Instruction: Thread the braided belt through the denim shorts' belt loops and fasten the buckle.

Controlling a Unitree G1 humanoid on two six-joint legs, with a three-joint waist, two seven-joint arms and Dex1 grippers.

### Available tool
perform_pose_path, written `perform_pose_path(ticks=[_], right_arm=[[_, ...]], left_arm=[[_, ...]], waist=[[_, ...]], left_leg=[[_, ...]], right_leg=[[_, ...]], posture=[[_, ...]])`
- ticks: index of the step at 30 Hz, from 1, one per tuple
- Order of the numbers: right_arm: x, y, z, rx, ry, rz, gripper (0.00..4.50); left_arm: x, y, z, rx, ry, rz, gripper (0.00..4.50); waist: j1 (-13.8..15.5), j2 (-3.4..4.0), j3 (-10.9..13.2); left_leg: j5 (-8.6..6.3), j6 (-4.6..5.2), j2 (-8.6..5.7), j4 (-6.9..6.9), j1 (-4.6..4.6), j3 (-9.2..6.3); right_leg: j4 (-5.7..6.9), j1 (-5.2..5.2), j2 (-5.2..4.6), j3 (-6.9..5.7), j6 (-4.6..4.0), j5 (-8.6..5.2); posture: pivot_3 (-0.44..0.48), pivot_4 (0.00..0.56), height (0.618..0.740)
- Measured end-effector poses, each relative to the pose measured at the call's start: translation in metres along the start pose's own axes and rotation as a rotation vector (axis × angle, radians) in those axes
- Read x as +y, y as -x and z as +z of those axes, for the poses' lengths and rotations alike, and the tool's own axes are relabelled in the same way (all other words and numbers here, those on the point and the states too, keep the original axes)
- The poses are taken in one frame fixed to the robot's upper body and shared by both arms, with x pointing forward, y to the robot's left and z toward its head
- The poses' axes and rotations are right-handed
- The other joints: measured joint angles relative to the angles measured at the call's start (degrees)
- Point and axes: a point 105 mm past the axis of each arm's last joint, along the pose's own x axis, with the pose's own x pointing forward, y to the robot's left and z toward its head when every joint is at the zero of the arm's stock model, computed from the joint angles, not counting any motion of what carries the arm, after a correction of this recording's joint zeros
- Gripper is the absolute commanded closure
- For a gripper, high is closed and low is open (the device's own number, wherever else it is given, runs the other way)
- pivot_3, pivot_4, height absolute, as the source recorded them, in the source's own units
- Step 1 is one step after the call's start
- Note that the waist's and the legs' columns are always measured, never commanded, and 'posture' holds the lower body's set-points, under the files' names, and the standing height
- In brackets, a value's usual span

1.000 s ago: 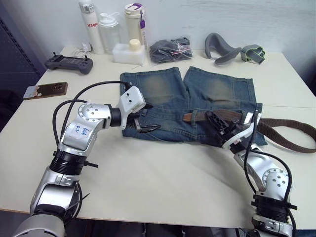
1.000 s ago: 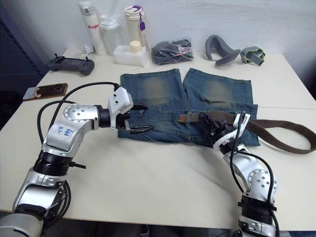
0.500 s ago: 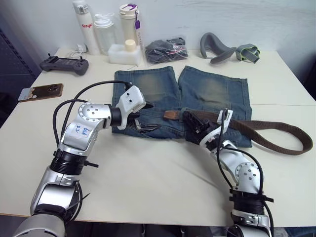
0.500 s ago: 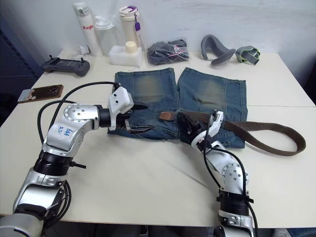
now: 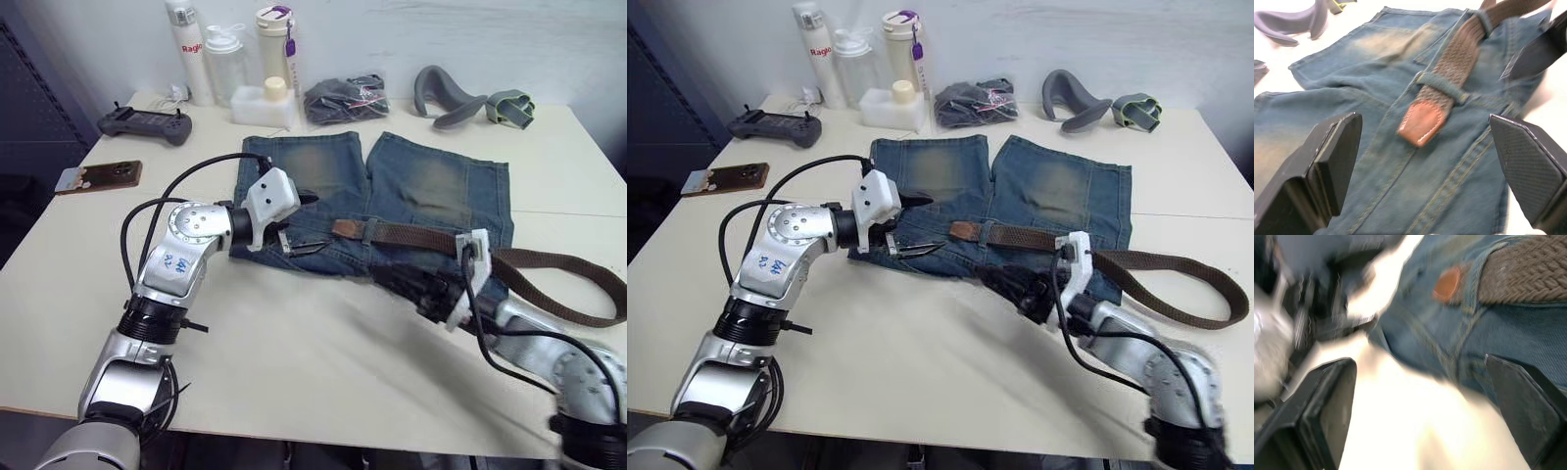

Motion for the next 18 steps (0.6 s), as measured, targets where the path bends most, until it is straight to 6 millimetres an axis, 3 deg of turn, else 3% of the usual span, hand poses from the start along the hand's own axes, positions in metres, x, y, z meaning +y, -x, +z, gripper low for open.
perform_pose_path(ticks=[3, 7, 8, 10, 12, 17, 18], right_arm=[[0.003, 0.005, 0.008, 0.036, 0.227, -0.019, 0.05], [-0.019, 0.024, 0.012, 0.169, 0.572, -0.155, 0.05], [-0.026, 0.028, 0.012, 0.191, 0.630, -0.186, 0.27], [-0.034, 0.031, 0.009, 0.207, 0.680, -0.212, 0.95], [-0.043, 0.033, 0.006, 0.216, 0.701, -0.248, 1.94], [-0.061, 0.039, -0.003, 0.229, 0.683, -0.337, 4.36], [-0.064, 0.040, -0.005, 0.231, 0.673, -0.348, 4.46]], left_arm=[[0.000, -0.002, -0.009, 0.020, 0.073, 0.002, 0.00], [0.011, -0.003, -0.006, -0.009, 0.453, 0.018, 0.00], [0.017, -0.001, -0.003, -0.032, 0.542, 0.038, 0.00], [0.024, -0.003, 0.007, -0.074, 0.665, 0.056, 0.00], [0.026, -0.008, 0.016, -0.088, 0.742, 0.055, 0.00], [0.024, -0.013, 0.011, -0.040, 0.928, 0.066, 0.00], [0.021, -0.016, 0.010, -0.027, 0.959, 0.053, 0.00]], waist=[[0.0, -0.02, 0.0], [0.3, -0.14, 0.2], [0.3, -0.25, 0.2], [0.3, -0.43, 0.3], [0.5, -0.46, 0.3], [0.4, -0.49, 0.3], [0.4, -0.51, 0.3]], left_leg=[[0.07, 0.10, 0.02, -0.16, 0.07, -0.23], [0.21, 0.21, -0.23, -0.33, 0.04, -0.42], [0.27, 0.19, -0.29, -0.46, 0.06, -0.50], [0.49, -0.14, -0.32, -0.52, 0.07, -0.56], [0.57, -0.23, -0.41, -0.53, 0.05, -0.58], [0.79, -0.48, -0.43, -0.71, 0.08, -0.60], [0.81, -0.50, -0.42, -0.72, 0.08, -0.62]], right_leg=[[-0.48, 0.31, 0.03, -0.35, 0.01, 0.00], [-0.66, 0.46, -0.10, -0.44, 0.06, 0.02], [-0.77, 0.52, -0.10, -0.44, 0.10, 0.04], [-0.78, 0.56, -0.12, -0.44, 0.21, 0.10], [-0.73, 0.55, -0.22, -0.42, 0.23, 0.10], [-0.70, 0.50, -0.27, -0.43, 0.23, 0.10], [-0.69, 0.49, -0.26, -0.44, 0.23, 0.10]], posture=[[0.000, 0.150, 0.631], [0.000, 0.150, 0.631], [0.000, 0.150, 0.631], [0.000, 0.150, 0.631], [0.000, 0.150, 0.631], [0.000, 0.150, 0.631], [0.000, 0.150, 0.631]])
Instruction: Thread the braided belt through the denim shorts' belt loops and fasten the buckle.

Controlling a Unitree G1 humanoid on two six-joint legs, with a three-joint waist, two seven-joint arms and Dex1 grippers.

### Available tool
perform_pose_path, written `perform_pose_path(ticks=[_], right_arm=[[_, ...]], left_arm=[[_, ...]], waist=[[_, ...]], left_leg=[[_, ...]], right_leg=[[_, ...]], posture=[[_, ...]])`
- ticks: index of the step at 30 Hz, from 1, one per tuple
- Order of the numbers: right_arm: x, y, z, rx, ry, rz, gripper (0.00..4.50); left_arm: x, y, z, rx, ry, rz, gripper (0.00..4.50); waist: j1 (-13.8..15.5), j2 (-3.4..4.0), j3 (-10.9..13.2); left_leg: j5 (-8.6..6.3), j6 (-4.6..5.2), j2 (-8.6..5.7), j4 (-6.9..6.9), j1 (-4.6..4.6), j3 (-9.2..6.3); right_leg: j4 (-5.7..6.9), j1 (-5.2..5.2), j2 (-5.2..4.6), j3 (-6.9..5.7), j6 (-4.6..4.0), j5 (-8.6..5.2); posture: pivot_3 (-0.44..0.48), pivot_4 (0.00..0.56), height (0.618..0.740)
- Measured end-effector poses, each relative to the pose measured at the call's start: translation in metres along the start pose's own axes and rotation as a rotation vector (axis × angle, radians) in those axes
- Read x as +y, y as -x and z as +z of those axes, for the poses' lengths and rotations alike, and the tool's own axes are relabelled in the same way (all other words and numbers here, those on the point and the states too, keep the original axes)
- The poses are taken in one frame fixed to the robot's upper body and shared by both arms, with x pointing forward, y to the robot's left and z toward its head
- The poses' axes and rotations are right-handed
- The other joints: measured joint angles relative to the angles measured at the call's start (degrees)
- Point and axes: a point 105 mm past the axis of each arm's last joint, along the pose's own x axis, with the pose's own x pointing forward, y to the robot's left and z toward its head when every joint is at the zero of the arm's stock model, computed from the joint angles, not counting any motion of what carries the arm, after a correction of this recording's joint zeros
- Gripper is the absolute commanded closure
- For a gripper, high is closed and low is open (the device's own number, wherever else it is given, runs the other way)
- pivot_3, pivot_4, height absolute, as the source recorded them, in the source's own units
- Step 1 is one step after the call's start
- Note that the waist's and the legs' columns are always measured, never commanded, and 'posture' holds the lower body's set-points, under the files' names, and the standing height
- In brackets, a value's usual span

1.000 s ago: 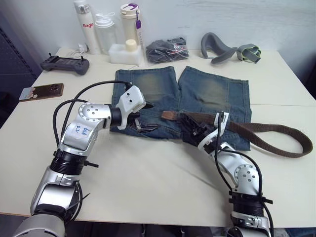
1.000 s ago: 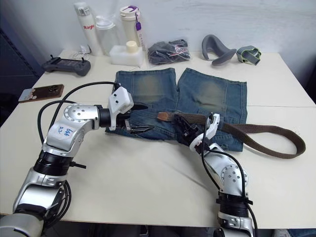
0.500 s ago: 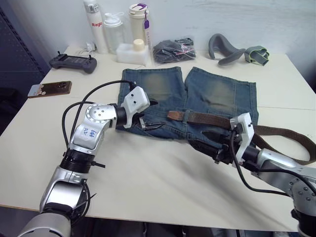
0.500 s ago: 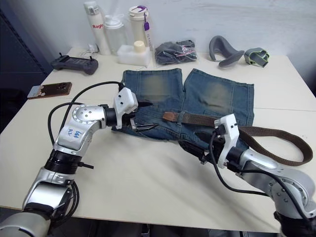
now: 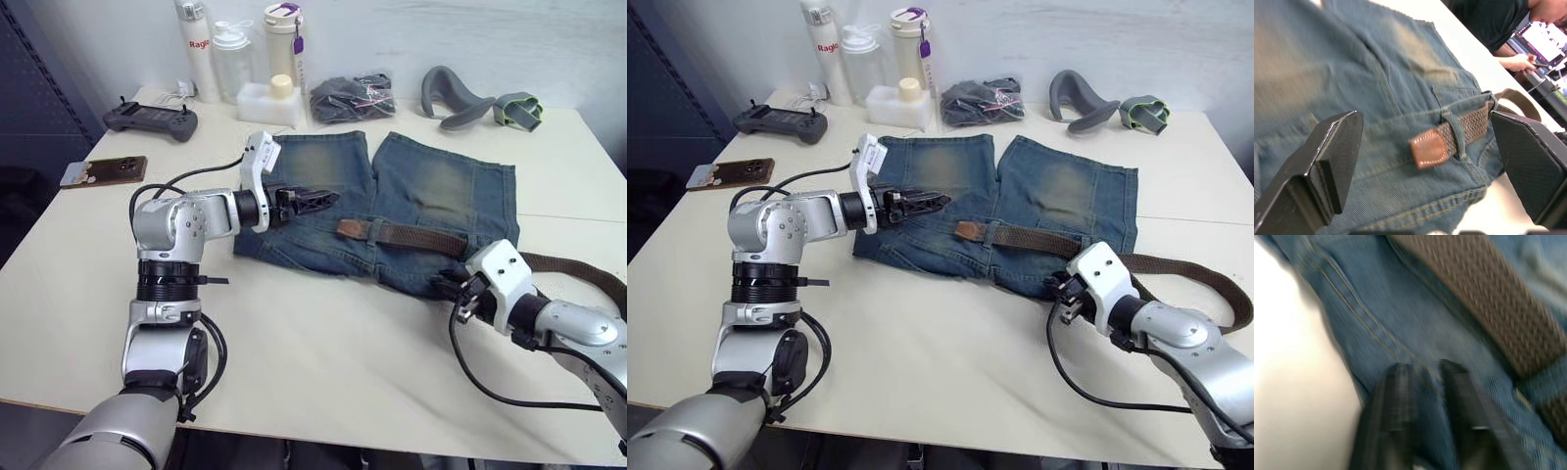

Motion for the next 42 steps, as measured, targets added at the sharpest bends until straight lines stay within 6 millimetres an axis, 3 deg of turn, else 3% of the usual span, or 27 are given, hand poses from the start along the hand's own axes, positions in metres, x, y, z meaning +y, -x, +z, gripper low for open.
perform_pose_path(ticks=[12, 21, 25, 27, 29, 30, 33, 38, 42], right_arm=[[-0.004, -0.007, -0.006, 0.007, -0.046, -0.058, 4.46], [-0.004, -0.005, -0.005, 0.030, -0.043, -0.070, 4.46], [-0.003, -0.006, -0.005, 0.028, -0.050, -0.075, 4.50], [-0.003, -0.006, -0.004, 0.029, -0.053, -0.077, 4.50], [-0.004, -0.006, -0.004, 0.030, -0.050, -0.081, 4.50], [-0.005, -0.007, -0.004, 0.031, -0.048, -0.083, 4.50], [-0.007, -0.007, -0.004, 0.042, -0.040, -0.095, 4.50], [-0.017, -0.008, -0.008, 0.079, -0.043, -0.149, 4.50], [-0.019, -0.008, -0.009, 0.089, -0.050, -0.156, 4.50]], left_arm=[[-0.012, -0.041, -0.030, 0.141, 0.100, 0.007, 0.00], [-0.012, -0.046, -0.035, 0.147, 0.135, -0.004, 0.00], [-0.011, -0.044, -0.033, 0.121, 0.174, -0.015, 1.19], [-0.009, -0.042, -0.031, 0.111, 0.192, -0.014, 2.26], [-0.008, -0.040, -0.030, 0.112, 0.186, -0.014, 2.95], [-0.008, -0.038, -0.030, 0.119, 0.171, -0.014, 3.51], [-0.008, -0.033, -0.030, 0.130, 0.138, -0.018, 4.39], [0.002, -0.022, -0.024, 0.105, 0.117, 0.013, 4.39], [0.022, 0.001, -0.011, 0.063, 0.100, 0.095, 4.39]], waist=[[0.3, -0.10, 0.0], [0.6, -0.09, 0.0], [0.7, -0.09, 0.0], [0.7, -0.09, 0.0], [0.7, -0.09, 0.0], [0.7, -0.09, 0.0], [0.7, -0.08, 0.0], [0.8, -0.08, 0.0], [0.7, -0.09, 0.0]], left_leg=[[0.10, -0.16, 0.00, -0.08, 0.00, -0.03], [0.12, -0.19, 0.00, -0.10, 0.00, -0.04], [0.12, -0.19, 0.00, -0.10, 0.01, -0.03], [0.13, -0.20, 0.00, -0.10, 0.01, -0.03], [0.13, -0.21, 0.00, -0.10, 0.01, -0.03], [0.13, -0.21, 0.00, -0.10, 0.01, -0.03], [0.13, -0.21, 0.00, -0.11, 0.02, -0.03], [0.13, -0.22, 0.00, -0.11, 0.03, -0.04], [0.13, -0.22, 0.00, -0.10, 0.05, -0.04]], right_leg=[[0.07, -0.10, -0.02, 0.00, 0.00, 0.00], [0.08, -0.11, -0.02, 0.00, 0.00, 0.00], [0.08, -0.11, -0.02, 0.00, 0.00, 0.00], [0.10, -0.11, -0.01, 0.00, 0.00, 0.00], [0.10, -0.11, -0.02, 0.00, 0.00, 0.00], [0.10, -0.11, -0.02, 0.00, 0.00, 0.00], [0.10, -0.11, -0.02, 0.00, -0.01, 0.00], [0.11, -0.10, -0.02, 0.01, -0.01, -0.01], [0.13, -0.09, -0.02, 0.01, -0.01, -0.01]], posture=[[0.000, 0.150, 0.631], [0.000, 0.150, 0.631], [0.000, 0.150, 0.631], [0.000, 0.150, 0.631], [0.000, 0.150, 0.631], [0.000, 0.150, 0.631], [0.000, 0.150, 0.631], [0.000, 0.150, 0.631], [0.000, 0.150, 0.631]])
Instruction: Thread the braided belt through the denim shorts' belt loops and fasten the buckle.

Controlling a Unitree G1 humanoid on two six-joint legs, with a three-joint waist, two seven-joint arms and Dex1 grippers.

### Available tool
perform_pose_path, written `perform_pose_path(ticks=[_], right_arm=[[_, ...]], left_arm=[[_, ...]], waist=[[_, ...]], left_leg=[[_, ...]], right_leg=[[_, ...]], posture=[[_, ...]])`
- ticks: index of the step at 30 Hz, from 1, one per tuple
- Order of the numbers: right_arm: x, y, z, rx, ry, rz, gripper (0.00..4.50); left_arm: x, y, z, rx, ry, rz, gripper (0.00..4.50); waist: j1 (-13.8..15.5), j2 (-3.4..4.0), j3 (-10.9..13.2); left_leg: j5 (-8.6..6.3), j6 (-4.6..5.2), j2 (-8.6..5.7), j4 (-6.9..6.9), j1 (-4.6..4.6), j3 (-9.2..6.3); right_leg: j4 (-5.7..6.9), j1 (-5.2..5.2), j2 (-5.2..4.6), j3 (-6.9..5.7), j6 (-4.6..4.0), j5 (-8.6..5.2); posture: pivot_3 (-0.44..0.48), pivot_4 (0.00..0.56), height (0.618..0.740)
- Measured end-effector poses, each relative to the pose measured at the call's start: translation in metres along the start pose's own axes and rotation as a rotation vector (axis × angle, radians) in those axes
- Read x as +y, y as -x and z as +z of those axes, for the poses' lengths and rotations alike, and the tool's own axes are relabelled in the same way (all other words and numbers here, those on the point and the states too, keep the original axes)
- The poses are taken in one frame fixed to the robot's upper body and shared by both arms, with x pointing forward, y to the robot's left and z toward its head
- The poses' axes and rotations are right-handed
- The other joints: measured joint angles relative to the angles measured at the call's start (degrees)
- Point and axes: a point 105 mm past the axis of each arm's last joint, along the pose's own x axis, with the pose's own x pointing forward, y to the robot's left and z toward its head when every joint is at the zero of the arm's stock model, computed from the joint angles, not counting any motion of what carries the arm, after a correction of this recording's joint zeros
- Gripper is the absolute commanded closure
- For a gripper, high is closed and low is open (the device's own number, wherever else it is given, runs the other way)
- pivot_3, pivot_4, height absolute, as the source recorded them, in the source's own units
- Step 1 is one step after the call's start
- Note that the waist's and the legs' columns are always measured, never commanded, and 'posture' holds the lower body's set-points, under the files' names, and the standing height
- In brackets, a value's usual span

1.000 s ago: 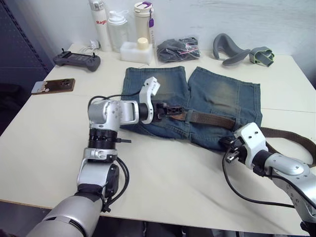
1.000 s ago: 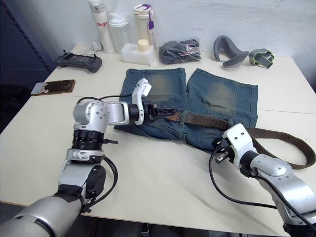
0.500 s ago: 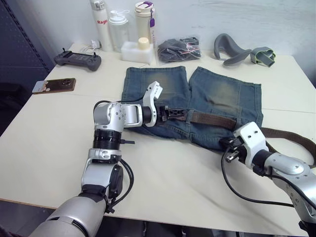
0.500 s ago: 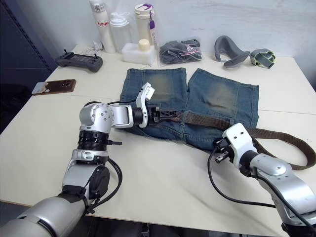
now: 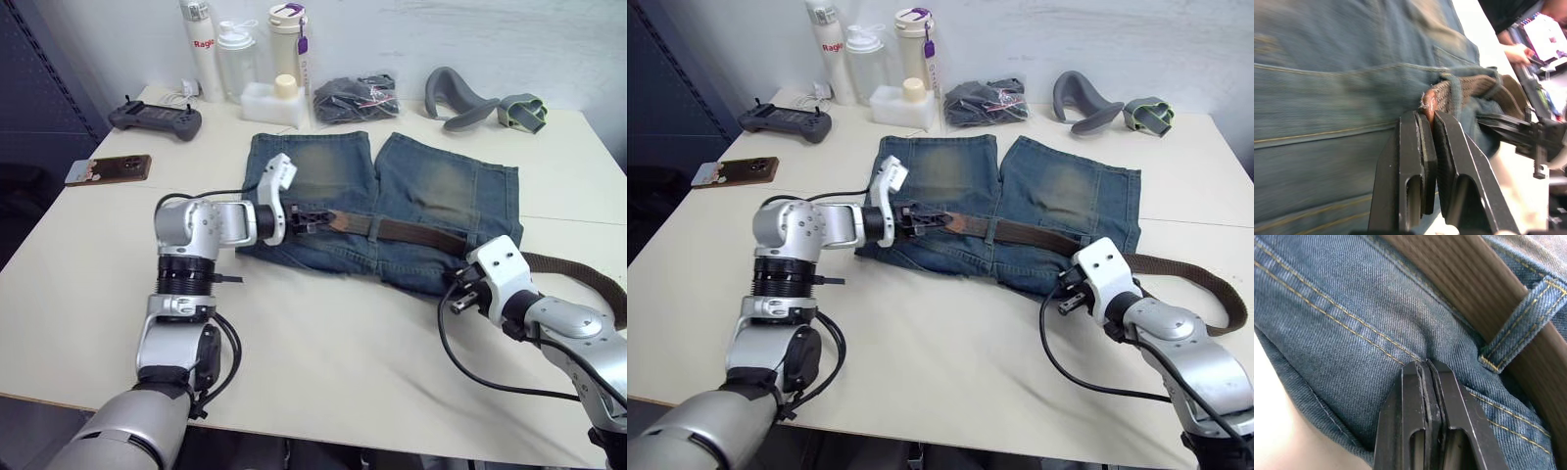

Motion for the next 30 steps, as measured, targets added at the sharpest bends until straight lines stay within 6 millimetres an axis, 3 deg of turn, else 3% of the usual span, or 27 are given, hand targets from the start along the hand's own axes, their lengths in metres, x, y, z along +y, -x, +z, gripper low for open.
perform_pose_path(ticks=[6, 13, 14, 20, 22, 23, 27, 30], right_arm=[[-0.002, -0.001, 0.001, 0.009, -0.005, -0.002, 4.50], [0.000, -0.004, 0.001, 0.003, -0.006, -0.001, 4.50], [0.000, -0.004, 0.002, 0.001, -0.003, 0.001, 4.50], [0.002, -0.004, 0.004, -0.024, 0.023, 0.029, 4.50], [0.010, -0.003, 0.011, -0.065, 0.028, 0.100, 3.80], [0.014, -0.002, 0.015, -0.086, 0.028, 0.133, 3.49], [0.031, 0.011, 0.043, -0.176, 0.060, 0.298, 1.50], [0.044, 0.017, 0.056, -0.185, 0.111, 0.397, 0.06]], left_arm=[[0.042, 0.033, 0.015, -0.064, -0.033, 0.176, 4.39], [0.057, 0.042, 0.021, -0.078, -0.107, 0.243, 4.39], [0.057, 0.041, 0.023, -0.089, -0.115, 0.237, 3.64], [0.062, 0.047, 0.029, -0.145, -0.097, 0.244, 1.17], [0.061, 0.054, 0.035, -0.168, -0.134, 0.238, 0.18], [0.060, 0.059, 0.038, -0.181, -0.162, 0.237, 0.00], [0.041, 0.074, 0.048, -0.184, -0.333, 0.176, 0.00], [0.026, 0.080, 0.035, -0.088, -0.499, 0.114, 0.00]], waist=[[0.1, -0.07, 0.0], [0.0, -0.26, -0.2], [-0.1, -0.26, -0.2], [-0.4, -0.26, -0.2], [-0.6, -0.25, -0.1], [-0.9, -0.25, -0.1], [-1.2, -0.15, -0.1], [-1.3, -0.13, -0.1]], left_leg=[[0.00, 0.00, -0.01, 0.01, 0.00, -0.01], [0.00, 0.00, -0.02, 0.01, -0.01, -0.06], [0.00, -0.01, -0.02, 0.01, -0.02, -0.06], [0.00, -0.01, -0.02, 0.01, -0.03, -0.06], [0.01, -0.02, -0.03, 0.00, -0.05, -0.05], [0.01, -0.03, -0.02, 0.00, -0.04, -0.05], [0.03, -0.06, -0.02, -0.02, -0.03, -0.07], [0.03, -0.08, -0.02, -0.03, -0.03, -0.12]], right_leg=[[0.02, -0.01, -0.01, 0.01, -0.01, 0.00], [0.07, -0.02, -0.02, 0.01, -0.02, -0.01], [0.07, -0.06, -0.02, 0.01, -0.02, -0.01], [0.13, -0.09, -0.03, 0.00, -0.02, -0.01], [0.16, -0.13, -0.02, 0.00, -0.02, -0.01], [0.19, -0.14, -0.03, 0.00, -0.02, -0.01], [0.17, -0.14, -0.04, -0.01, -0.03, -0.02], [0.11, -0.12, -0.05, -0.02, -0.10, -0.05]], posture=[[0.000, 0.150, 0.631], [0.000, 0.150, 0.631], [0.000, 0.150, 0.631], [0.000, 0.150, 0.631], [0.000, 0.150, 0.631], [0.000, 0.150, 0.631], [0.000, 0.150, 0.631], [0.000, 0.150, 0.631]])
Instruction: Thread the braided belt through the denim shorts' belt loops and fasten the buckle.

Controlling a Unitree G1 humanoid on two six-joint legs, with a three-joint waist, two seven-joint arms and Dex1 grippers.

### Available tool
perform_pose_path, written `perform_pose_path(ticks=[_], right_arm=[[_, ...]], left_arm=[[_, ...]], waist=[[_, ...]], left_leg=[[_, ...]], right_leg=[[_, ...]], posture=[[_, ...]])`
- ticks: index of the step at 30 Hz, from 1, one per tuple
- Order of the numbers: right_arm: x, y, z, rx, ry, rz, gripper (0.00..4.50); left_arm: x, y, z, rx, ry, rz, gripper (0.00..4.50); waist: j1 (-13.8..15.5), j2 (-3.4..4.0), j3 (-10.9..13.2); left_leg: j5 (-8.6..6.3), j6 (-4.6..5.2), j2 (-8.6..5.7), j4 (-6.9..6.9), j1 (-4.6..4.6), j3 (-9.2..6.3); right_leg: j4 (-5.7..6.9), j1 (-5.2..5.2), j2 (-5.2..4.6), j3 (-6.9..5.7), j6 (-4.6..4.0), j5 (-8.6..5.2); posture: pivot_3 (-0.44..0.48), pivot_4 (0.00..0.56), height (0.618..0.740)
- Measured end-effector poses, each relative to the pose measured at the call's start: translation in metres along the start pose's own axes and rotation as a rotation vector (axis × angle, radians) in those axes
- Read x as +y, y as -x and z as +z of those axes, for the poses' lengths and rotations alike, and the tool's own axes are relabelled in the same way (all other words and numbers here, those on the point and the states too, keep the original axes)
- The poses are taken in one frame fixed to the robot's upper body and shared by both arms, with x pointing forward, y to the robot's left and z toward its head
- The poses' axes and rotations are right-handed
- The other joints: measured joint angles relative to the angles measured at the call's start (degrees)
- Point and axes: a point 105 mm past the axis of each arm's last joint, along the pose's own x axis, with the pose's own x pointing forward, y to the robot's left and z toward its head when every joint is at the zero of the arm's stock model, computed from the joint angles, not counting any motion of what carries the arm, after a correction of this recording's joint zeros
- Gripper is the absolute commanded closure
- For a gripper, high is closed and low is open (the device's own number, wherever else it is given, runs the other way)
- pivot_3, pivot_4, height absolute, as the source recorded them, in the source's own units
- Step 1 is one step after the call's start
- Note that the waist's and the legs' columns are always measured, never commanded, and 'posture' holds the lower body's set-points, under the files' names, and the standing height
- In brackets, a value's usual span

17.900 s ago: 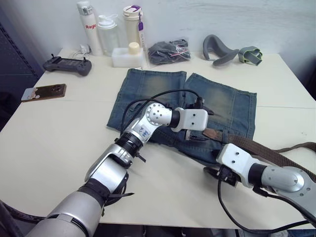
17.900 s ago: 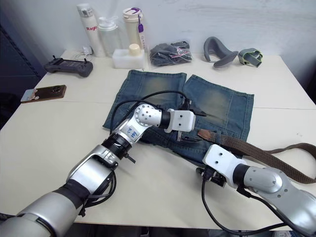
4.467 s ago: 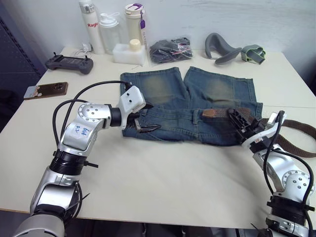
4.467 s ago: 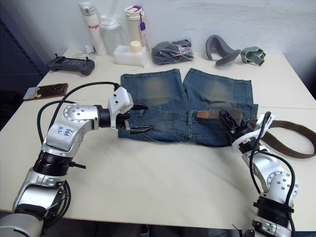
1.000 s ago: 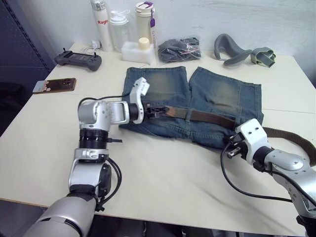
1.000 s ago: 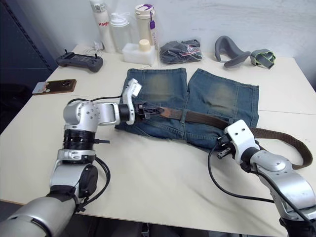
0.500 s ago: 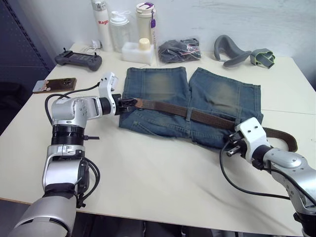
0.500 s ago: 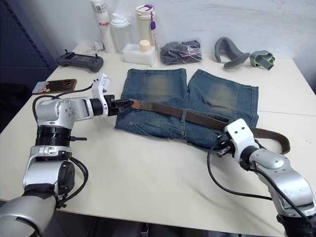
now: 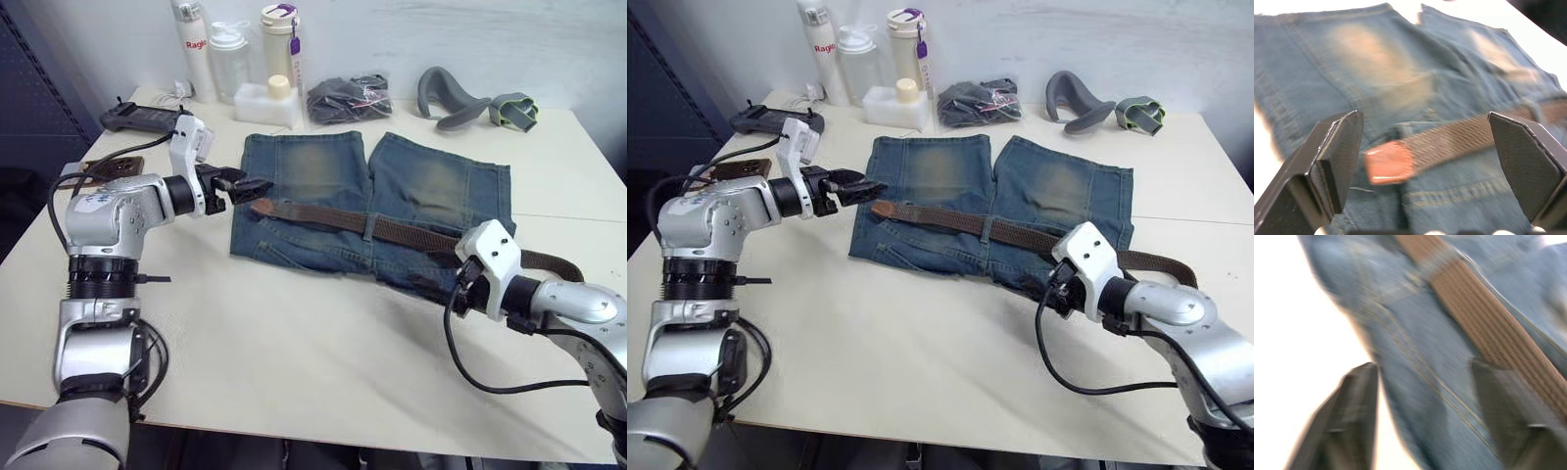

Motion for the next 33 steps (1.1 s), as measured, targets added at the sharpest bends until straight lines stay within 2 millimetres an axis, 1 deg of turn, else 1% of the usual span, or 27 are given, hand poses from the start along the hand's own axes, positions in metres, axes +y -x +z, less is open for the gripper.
perform_pose_path(ticks=[3, 5, 7, 9, 11, 14, 15, 16, 17, 18, 19, 21, 22, 24, 25, 28, 30, 33], right_arm=[[0.007, -0.009, 0.001, 0.053, 0.042, 0.052, 0.02], [0.008, -0.017, -0.003, 0.099, 0.088, 0.062, 0.02], [0.003, -0.027, -0.010, 0.145, 0.122, 0.032, 0.02], [-0.008, -0.037, -0.020, 0.195, 0.127, -0.016, 0.02], [-0.013, -0.042, -0.021, 0.202, 0.149, -0.036, 0.02], [-0.016, -0.042, -0.021, 0.206, 0.198, -0.029, 0.80], [-0.016, -0.037, -0.026, 0.215, 0.239, -0.001, 1.37], [-0.017, -0.030, -0.030, 0.223, 0.279, 0.025, 1.82], [-0.022, -0.018, -0.036, 0.245, 0.343, 0.053, 2.35], [-0.029, -0.010, -0.041, 0.265, 0.390, 0.064, 2.83], [-0.039, 0.001, -0.048, 0.293, 0.437, 0.065, 3.40], [-0.057, 0.013, -0.056, 0.328, 0.503, 0.054, 4.38], [-0.068, 0.021, -0.059, 0.348, 0.541, 0.037, 4.45], [-0.088, 0.031, -0.064, 0.377, 0.607, 0.003, 4.45], [-0.106, 0.038, -0.064, 0.399, 0.664, -0.038, 4.45], [-0.140, 0.055, -0.070, 0.468, 0.741, -0.116, 4.45], [-0.157, 0.064, -0.075, 0.524, 0.784, -0.150, 4.45], [-0.178, 0.077, -0.085, 0.610, 0.817, -0.213, 4.45]], left_arm=[[-0.018, 0.006, -0.015, 0.117, -0.154, -0.109, 0.00], [-0.028, 0.008, -0.017, 0.158, -0.236, -0.169, 0.00], [-0.035, 0.012, -0.018, 0.190, -0.308, -0.206, 0.00], [-0.040, 0.017, -0.018, 0.211, -0.355, -0.236, 0.00], [-0.044, 0.019, -0.021, 0.219, -0.362, -0.255, 0.00], [-0.048, 0.018, -0.023, 0.221, -0.365, -0.269, 0.00], [-0.049, 0.018, -0.023, 0.221, -0.364, -0.272, 0.00], [-0.049, 0.019, -0.025, 0.222, -0.357, -0.274, 0.00], [-0.050, 0.020, -0.029, 0.223, -0.339, -0.277, 0.00], [-0.050, 0.021, -0.033, 0.226, -0.322, -0.281, 0.00], [-0.051, 0.020, -0.036, 0.229, -0.306, -0.286, 0.00], [-0.054, 0.018, -0.036, 0.221, -0.301, -0.295, 0.00], [-0.056, 0.017, -0.036, 0.211, -0.300, -0.302, 0.00], [-0.057, 0.016, -0.036, 0.206, -0.298, -0.302, 0.00], [-0.057, 0.015, -0.037, 0.205, -0.293, -0.304, 0.00], [-0.059, 0.013, -0.041, 0.203, -0.284, -0.311, 0.00], [-0.061, 0.011, -0.041, 0.197, -0.282, -0.315, 0.00], [-0.063, 0.008, -0.041, 0.188, -0.281, -0.322, 0.00]], waist=[[0.0, 0.07, 0.0], [0.1, 0.09, 0.1], [0.1, 0.09, 0.1], [0.0, 0.09, 0.1], [0.0, 0.11, 0.1], [0.1, 0.11, 0.1], [0.3, 0.13, 0.1], [0.3, 0.15, 0.1], [0.5, 0.16, 0.1], [0.5, 0.16, 0.1], [0.6, 0.15, 0.1], [0.6, 0.14, 0.1], [0.6, 0.15, 0.1], [0.3, 0.16, 0.1], [0.1, 0.18, 0.1], [-0.1, 0.24, 0.1], [-0.1, 0.31, 0.1], [0.0, 0.38, 0.1]], left_leg=[[0.01, -0.02, 0.00, -0.02, -0.02, 0.00], [0.01, -0.02, -0.01, -0.02, -0.04, -0.01], [0.01, -0.02, -0.06, -0.02, -0.05, -0.01], [0.01, -0.01, -0.15, -0.04, -0.05, 0.00], [0.01, 0.00, -0.27, -0.04, -0.02, -0.01], [0.02, 0.02, -0.31, -0.04, -0.05, -0.06], [0.01, 0.07, -0.41, -0.04, -0.05, -0.09], [-0.01, 0.13, -0.53, -0.04, -0.03, -0.12], [-0.03, 0.23, -0.70, -0.03, -0.03, -0.17], [-0.03, 0.31, -0.82, -0.03, -0.03, -0.17], [-0.02, 0.38, -0.91, 0.01, -0.05, -0.17], [0.01, 0.46, -1.02, 0.07, -0.06, -0.16], [0.02, 0.50, -1.12, 0.07, -0.06, -0.13], [0.02, 0.51, -1.17, 0.07, -0.08, -0.11], [0.03, 0.50, -1.18, 0.07, -0.09, -0.06], [0.03, 0.49, -1.27, 0.06, -0.08, 0.02], [0.05, 0.45, -1.27, 0.05, -0.09, 0.04], [0.06, 0.44, -1.31, 0.05, -0.11, 0.03]], right_leg=[[-0.06, -0.01, -0.05, -0.01, -0.18, -0.09], [-0.11, 0.00, -0.07, -0.03, -0.22, -0.11], [-0.11, 0.00, -0.14, -0.03, -0.22, -0.11], [-0.06, -0.01, -0.22, -0.04, -0.22, -0.11], [0.06, -0.02, -0.33, -0.05, -0.21, -0.11], [0.07, 0.00, -0.35, -0.12, -0.20, -0.10], [0.10, 0.00, -0.43, -0.14, -0.19, -0.10], [0.15, 0.02, -0.51, -0.14, -0.19, -0.10], [0.20, 0.05, -0.63, -0.15, -0.19, -0.11], [0.23, 0.07, -0.71, -0.13, -0.19, -0.11], [0.20, 0.11, -0.74, -0.12, -0.19, -0.11], [0.17, 0.16, -0.83, -0.07, -0.19, -0.11], [0.18, 0.15, -0.91, 0.00, -0.20, -0.11], [0.23, 0.12, -0.99, 0.01, -0.19, -0.11], [0.31, 0.04, -1.05, 0.00, -0.19, -0.11], [0.69, -0.13, -1.37, -0.12, -0.17, -0.14], [0.77, -0.16, -1.42, -0.16, -0.10, -0.23], [0.87, -0.19, -1.48, -0.16, -0.22, -0.32]], posture=[[0.000, 0.150, 0.631], [0.000, 0.150, 0.631], [0.000, 0.150, 0.631], [0.000, 0.150, 0.631], [0.000, 0.150, 0.631], [0.000, 0.150, 0.631], [0.000, 0.150, 0.631], [0.000, 0.150, 0.631], [0.000, 0.150, 0.631], [0.000, 0.150, 0.631], [0.000, 0.150, 0.631], [0.000, 0.150, 0.631], [0.000, 0.150, 0.631], [0.000, 0.150, 0.631], [0.000, 0.150, 0.631], [0.000, 0.150, 0.631], [0.000, 0.150, 0.631], [0.000, 0.150, 0.631]])
